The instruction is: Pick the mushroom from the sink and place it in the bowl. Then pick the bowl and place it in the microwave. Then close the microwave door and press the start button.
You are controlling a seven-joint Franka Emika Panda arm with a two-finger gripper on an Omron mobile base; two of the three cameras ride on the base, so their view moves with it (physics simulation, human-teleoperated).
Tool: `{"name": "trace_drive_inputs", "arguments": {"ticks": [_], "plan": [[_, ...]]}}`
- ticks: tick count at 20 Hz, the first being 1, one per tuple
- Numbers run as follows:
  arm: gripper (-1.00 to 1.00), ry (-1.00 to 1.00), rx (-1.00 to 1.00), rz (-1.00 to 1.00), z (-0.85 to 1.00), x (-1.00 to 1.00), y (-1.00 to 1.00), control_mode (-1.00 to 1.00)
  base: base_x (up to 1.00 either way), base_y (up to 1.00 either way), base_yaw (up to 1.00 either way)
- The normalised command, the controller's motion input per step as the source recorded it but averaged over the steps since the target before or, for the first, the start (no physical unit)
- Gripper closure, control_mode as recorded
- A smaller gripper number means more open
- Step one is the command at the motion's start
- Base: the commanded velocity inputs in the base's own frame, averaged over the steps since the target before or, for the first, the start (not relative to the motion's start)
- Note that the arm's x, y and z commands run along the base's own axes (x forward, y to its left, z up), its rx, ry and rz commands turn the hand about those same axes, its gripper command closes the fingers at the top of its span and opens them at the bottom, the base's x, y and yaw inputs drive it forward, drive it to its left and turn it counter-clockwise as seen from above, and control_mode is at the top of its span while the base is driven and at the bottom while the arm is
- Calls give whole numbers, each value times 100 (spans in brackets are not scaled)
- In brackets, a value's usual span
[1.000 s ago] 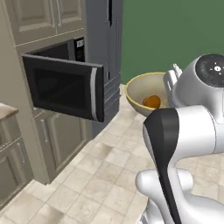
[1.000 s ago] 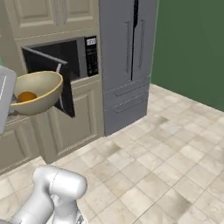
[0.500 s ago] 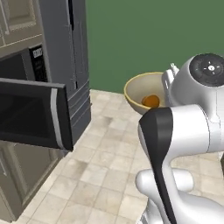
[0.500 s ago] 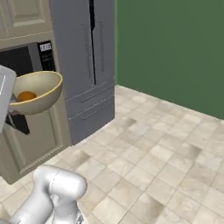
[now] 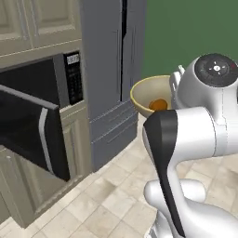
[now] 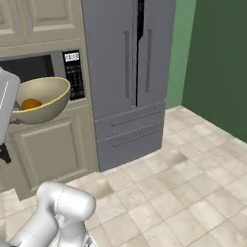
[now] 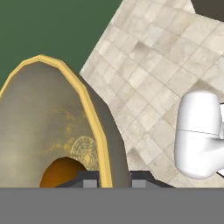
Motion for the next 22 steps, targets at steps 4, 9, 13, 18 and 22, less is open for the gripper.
{"name": "trace_drive_inputs", "arguments": {"ticks": [4,9,13,18,22], "plan": [[100,0,0,0,0,0,0,100,57,-42,68],[100,0,0,0,0,0,0,100,41,-31,57],[100,0,0,0,0,0,0,100,63,-23,42],[100,0,0,0,0,0,0,100,47,-70,44],[100,0,0,0,0,0,0,100,36,-60,42]]}}
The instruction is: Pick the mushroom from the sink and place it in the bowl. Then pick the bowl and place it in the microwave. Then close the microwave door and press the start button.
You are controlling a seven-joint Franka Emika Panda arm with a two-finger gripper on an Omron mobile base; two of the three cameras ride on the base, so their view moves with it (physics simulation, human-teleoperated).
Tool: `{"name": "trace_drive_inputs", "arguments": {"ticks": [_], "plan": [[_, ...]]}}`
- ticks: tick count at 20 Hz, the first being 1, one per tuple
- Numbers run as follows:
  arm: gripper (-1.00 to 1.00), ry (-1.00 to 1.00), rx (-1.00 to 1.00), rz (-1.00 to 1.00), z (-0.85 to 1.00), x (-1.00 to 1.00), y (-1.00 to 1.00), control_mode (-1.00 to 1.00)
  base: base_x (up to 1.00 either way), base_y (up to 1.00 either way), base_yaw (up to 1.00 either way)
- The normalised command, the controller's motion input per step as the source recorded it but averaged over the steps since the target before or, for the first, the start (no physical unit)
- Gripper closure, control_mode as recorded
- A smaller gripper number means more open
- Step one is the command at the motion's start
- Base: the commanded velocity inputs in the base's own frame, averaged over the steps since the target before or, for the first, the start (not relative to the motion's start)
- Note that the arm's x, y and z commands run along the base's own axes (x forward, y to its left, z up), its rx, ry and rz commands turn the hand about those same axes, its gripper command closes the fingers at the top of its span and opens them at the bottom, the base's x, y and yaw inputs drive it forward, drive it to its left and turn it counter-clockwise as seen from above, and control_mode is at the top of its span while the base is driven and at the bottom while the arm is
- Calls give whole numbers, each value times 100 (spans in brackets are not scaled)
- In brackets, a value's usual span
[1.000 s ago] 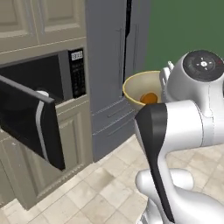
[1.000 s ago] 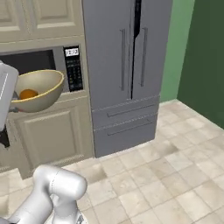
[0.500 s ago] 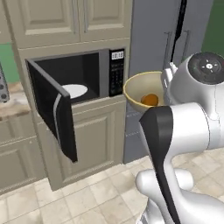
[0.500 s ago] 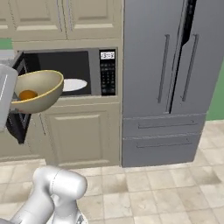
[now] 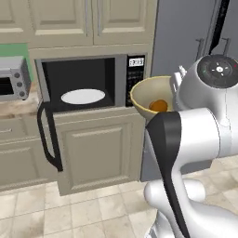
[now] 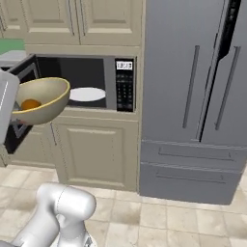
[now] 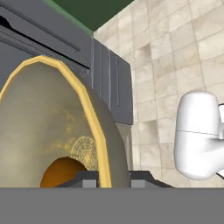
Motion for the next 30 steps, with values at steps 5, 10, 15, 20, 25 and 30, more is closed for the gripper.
{"name": "trace_drive_inputs", "arguments": {"ticks": [5,10,15,20,25,30], "plan": [[100,0,0,0,0,0,0,100,50,-35,38],[100,0,0,0,0,0,0,100,56,-23,21],[100,0,0,0,0,0,0,100,35,-32,17],[100,0,0,0,0,0,0,100,17,-46,15],[100,0,0,0,0,0,0,100,29,-47,14],[100,0,0,0,0,0,0,100,35,-3,6]]}}
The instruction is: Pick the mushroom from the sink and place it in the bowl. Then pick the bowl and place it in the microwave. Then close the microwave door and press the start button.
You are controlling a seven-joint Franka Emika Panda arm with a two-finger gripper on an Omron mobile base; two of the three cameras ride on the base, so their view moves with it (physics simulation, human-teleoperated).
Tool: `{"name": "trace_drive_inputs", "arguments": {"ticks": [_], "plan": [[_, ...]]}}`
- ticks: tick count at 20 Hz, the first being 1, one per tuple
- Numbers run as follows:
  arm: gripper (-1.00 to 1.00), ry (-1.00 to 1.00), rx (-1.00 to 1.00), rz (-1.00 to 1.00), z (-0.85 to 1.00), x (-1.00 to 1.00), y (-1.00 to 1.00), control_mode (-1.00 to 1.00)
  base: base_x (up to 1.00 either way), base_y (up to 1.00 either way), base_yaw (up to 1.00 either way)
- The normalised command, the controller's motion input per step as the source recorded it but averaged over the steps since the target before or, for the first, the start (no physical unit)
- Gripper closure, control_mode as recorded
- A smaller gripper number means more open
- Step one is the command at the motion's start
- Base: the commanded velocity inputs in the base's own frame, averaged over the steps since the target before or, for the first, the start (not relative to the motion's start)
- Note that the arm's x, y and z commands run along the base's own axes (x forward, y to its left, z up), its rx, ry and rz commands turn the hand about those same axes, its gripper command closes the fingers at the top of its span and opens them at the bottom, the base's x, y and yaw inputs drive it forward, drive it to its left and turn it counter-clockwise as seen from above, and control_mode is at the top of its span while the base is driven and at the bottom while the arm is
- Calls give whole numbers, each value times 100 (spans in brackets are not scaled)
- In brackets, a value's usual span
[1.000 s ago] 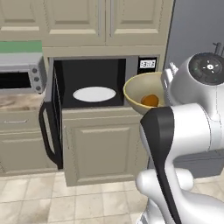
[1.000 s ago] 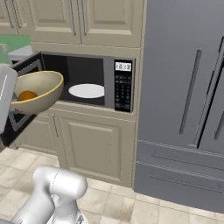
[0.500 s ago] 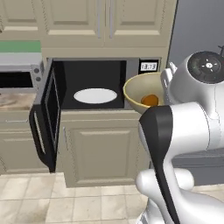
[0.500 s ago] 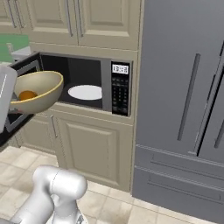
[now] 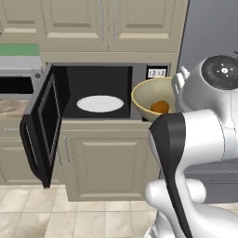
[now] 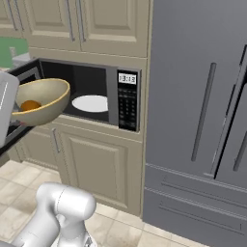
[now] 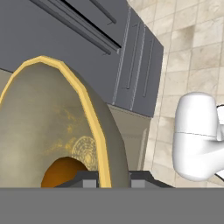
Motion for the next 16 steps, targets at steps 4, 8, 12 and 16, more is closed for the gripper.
{"name": "trace_drive_inputs", "arguments": {"ticks": [4,8,12,16], "plan": [[100,0,0,0,0,0,0,100,33,4,0],[100,0,0,0,0,0,0,100,22,1,0],[100,0,0,0,0,0,0,100,3,11,0],[100,0,0,0,0,0,0,100,16,43,0]]}}
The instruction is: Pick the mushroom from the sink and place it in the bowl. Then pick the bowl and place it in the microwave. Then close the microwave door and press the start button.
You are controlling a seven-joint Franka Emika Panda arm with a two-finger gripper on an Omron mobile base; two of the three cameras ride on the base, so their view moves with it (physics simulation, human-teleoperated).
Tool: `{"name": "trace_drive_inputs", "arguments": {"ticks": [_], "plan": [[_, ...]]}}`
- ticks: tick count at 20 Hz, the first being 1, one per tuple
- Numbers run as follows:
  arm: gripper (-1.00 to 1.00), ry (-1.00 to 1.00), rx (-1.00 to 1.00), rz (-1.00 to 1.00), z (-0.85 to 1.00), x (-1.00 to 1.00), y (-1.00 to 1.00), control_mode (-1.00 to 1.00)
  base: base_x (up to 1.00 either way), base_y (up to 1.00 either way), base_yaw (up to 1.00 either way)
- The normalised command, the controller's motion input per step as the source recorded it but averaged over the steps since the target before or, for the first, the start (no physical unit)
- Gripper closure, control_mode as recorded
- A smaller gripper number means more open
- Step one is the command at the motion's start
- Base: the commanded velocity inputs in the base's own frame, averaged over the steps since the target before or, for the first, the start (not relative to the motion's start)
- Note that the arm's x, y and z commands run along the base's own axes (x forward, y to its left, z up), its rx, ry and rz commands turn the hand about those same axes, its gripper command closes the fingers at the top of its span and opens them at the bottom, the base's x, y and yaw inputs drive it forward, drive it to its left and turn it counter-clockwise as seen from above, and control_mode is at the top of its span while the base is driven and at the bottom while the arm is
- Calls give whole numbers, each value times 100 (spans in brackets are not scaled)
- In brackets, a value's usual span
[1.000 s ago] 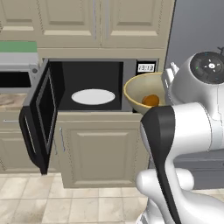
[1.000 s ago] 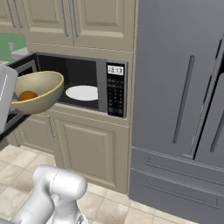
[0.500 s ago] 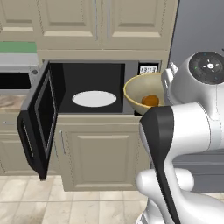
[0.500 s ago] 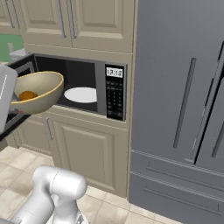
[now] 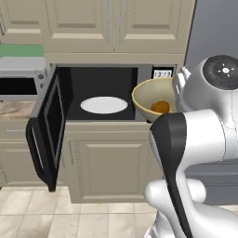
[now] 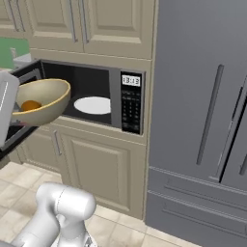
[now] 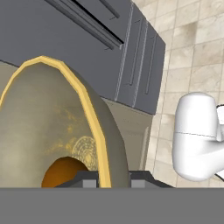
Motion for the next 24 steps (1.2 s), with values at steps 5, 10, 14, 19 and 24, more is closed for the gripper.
{"name": "trace_drive_inputs", "arguments": {"ticks": [5,10,14,19,24], "plan": [[100,0,0,0,0,0,0,100,25,38,0],[100,0,0,0,0,0,0,100,18,2,0],[100,0,1,0,-5,2,0,-100,9,0,0],[100,0,6,6,-25,29,-7,-100,0,0,0],[100,13,0,17,-80,89,-20,-100,0,0,0]]}}
